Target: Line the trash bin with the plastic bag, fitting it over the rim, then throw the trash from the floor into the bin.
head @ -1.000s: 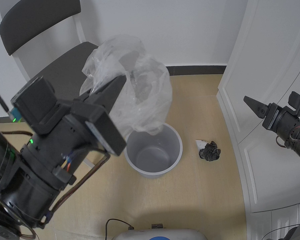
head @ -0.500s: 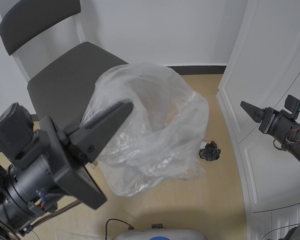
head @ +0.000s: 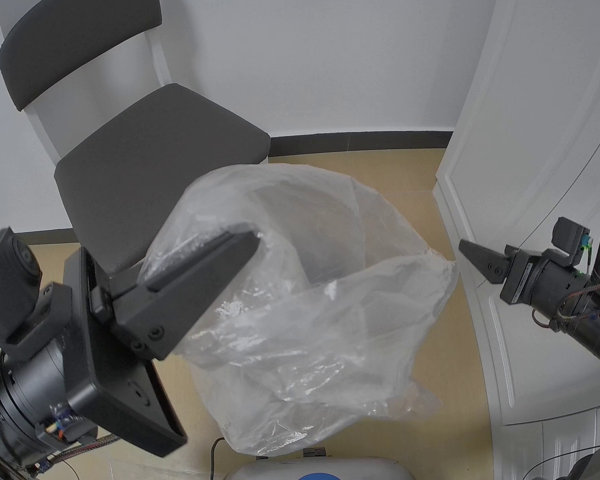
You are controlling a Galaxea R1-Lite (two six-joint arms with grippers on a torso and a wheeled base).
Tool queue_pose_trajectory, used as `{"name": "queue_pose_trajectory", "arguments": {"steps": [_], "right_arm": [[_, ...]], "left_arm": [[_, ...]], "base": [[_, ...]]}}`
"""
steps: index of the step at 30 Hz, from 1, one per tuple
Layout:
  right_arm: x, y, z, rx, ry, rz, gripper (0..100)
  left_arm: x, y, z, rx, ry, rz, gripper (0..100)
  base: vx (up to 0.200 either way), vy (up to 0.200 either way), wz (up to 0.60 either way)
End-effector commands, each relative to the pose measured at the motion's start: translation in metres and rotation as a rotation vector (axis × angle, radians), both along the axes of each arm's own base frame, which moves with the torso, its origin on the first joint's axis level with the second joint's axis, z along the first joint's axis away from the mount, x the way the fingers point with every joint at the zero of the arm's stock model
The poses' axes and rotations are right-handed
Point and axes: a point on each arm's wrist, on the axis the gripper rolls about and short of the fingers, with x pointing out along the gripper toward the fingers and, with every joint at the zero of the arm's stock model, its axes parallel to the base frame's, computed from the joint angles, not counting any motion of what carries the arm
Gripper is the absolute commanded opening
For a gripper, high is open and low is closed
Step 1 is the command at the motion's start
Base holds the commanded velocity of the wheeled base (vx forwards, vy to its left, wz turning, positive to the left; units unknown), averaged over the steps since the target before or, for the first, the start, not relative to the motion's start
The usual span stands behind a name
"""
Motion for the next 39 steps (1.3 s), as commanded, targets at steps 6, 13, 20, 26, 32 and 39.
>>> {"name": "queue_pose_trajectory", "arguments": {"steps": [6,13,20,26,32,39], "right_arm": [[-0.016,0.003,-0.016,-0.068,0.032,0.117,100],[-0.029,0.011,-0.028,-0.102,0.062,0.206,100],[-0.006,0.025,-0.006,0.072,-0.029,0.132,100],[0.022,0.044,-0.005,0.174,-0.113,0.02,100],[0.027,0.058,-0.011,0.231,-0.163,0.05,100],[0.021,0.065,-0.019,0.231,-0.153,0.083,100]], "left_arm": [[-0.001,0.0,0.001,-0.005,-0.002,-0.003,0],[-0.001,0.0,0.001,-0.007,-0.004,-0.003,0],[-0.011,0.0,-0.001,-0.004,-0.004,-0.054,0],[-0.012,0.001,-0.002,0.003,-0.004,-0.065,0],[-0.014,0.003,-0.004,0.009,-0.009,-0.092,0],[-0.017,0.003,-0.003,0.005,-0.011,-0.102,0]], "base": [[0.0,0.0,0.0],[0.0,0.0,0.0],[0.0,0.0,0.0],[0.0,0.0,0.0],[0.0,0.0,0.0],[0.0,0.0,0.0]]}}
